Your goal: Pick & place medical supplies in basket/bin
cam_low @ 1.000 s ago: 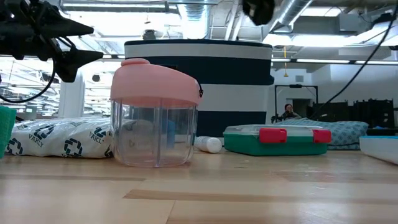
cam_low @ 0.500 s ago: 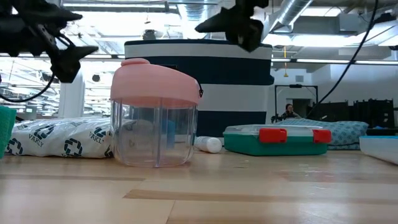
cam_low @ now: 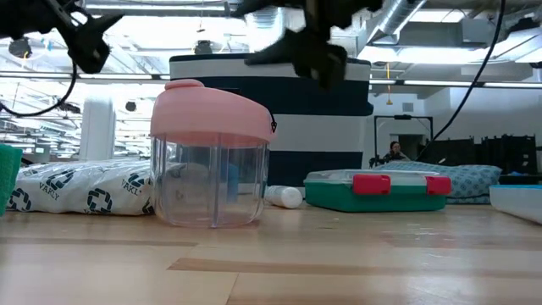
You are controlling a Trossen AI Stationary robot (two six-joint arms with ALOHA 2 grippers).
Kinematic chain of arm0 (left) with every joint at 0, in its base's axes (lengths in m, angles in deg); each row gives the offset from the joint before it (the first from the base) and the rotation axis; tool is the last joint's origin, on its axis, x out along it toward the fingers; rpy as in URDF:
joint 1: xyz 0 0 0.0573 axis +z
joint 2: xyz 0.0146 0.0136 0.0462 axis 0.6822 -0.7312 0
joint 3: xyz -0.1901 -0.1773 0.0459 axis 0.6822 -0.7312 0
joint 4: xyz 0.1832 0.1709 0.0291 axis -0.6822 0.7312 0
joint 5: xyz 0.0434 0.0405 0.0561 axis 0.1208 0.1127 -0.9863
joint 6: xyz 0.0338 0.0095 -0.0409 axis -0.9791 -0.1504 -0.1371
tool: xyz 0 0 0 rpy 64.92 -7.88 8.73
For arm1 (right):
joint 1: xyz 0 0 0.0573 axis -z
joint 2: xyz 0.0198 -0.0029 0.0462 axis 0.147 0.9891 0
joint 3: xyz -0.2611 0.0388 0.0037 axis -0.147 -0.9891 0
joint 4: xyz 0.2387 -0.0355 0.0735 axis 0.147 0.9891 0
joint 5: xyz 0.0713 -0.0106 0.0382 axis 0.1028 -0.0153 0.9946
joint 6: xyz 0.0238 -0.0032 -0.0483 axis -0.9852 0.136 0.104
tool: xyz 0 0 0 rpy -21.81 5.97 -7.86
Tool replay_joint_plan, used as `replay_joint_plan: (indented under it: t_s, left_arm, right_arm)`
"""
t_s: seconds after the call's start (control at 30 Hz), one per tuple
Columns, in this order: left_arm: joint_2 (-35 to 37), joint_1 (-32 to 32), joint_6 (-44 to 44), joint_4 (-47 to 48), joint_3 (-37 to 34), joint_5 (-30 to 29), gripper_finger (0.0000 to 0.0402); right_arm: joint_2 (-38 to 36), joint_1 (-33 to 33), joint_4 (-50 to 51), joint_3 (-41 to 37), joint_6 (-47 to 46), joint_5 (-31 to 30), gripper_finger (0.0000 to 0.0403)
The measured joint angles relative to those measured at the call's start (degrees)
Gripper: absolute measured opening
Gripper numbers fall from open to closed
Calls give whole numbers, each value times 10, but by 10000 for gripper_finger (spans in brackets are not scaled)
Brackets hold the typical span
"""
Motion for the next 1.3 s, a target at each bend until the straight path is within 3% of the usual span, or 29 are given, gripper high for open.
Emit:
replay_joint_plan:
  t_s: [0.63, 1.03, 1.3]
  left_arm:
    - [-300, -79, -123, 324, 263, -16, 276]
    - [-367, -96, -184, 338, 280, -16, 276]
    - [-378, -96, -179, 338, 280, -16, 276]
  right_arm:
    - [13, 2, 6, -2, 15, 2, 208]
    - [13, 31, 37, -2, 37, 5, 209]
    - [13, 66, 39, -2, 50, 105, 205]
